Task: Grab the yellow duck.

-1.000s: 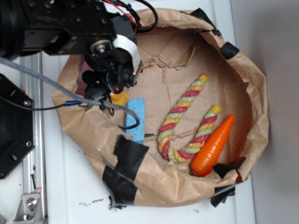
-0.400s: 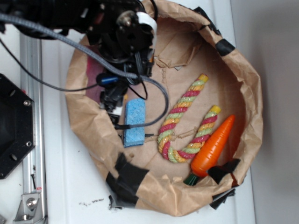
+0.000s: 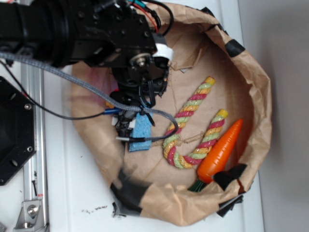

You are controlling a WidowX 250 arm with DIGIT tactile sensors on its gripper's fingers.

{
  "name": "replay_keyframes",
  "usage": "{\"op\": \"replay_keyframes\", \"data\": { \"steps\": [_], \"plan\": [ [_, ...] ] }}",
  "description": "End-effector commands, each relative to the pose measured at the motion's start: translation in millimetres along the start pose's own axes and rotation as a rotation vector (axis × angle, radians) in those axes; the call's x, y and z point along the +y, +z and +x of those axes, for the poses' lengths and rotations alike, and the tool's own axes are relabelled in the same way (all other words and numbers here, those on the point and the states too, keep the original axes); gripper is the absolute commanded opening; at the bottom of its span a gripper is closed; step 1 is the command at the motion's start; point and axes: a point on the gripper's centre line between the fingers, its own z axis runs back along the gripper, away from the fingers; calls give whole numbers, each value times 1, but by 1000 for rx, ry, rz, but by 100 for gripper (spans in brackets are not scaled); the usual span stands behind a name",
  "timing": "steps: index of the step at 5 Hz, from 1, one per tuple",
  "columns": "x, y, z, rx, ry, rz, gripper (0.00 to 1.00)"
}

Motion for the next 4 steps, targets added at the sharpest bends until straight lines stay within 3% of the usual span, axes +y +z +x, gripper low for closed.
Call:
{"op": "replay_keyframes", "data": {
  "steps": [1,2,4],
  "plan": [
    [9,4,0,-45,33,-10,0],
    [10,4,-1,-58,36,-29,0],
    [9,10,-1,-49,1,21,0]
  ]
}}
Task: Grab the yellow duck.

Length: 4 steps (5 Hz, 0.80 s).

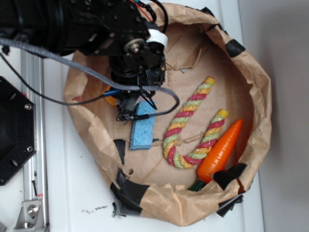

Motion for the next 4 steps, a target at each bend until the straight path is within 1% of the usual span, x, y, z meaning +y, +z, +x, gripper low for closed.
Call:
{"op": "replay_keyframes", "data": {
  "steps": [1,2,3,4],
  "plan": [
    [1,47,11,-94,-63,63,0],
    [6,84,25,-191,-31,58,0],
    [13,121,40,-274,16,33,0],
    [16,96,34,-199,78,-47,0]
  ]
}}
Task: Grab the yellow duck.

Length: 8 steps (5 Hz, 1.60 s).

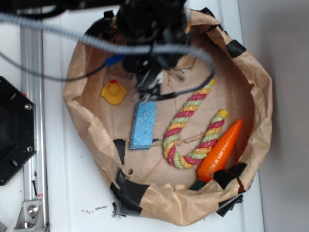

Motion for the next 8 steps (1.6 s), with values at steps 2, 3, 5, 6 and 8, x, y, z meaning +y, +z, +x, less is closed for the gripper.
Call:
{"op": "replay_keyframes", "data": {
  "steps": [2,3,5,6,8],
  "plan": [
    [2,-48,-49,297,68,-62,100],
    [3,-56,-66,364,43,-13,100],
    [3,-63,-77,403,17,10,100],
    [1,-64,-80,442,2,35,100],
    [1,-74,-69,433,33,24,100]
  ]
}}
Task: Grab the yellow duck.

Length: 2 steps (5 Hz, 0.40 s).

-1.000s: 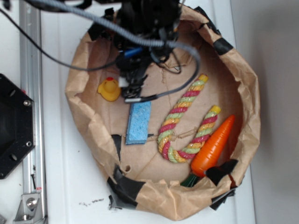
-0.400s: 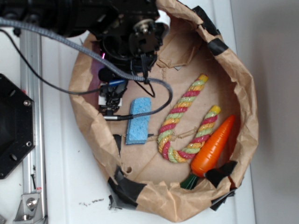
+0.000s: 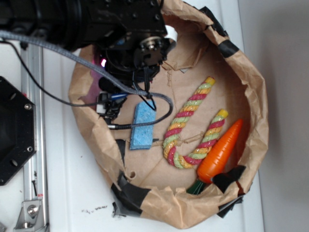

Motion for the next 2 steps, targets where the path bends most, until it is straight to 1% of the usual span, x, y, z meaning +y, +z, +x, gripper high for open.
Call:
{"op": "replay_keyframes", "data": {
  "steps": [1,2],
  "plan": [
    [10,1,27,37,-2,150,100],
    [11,2,25,46,29,111,100]
  ]
}}
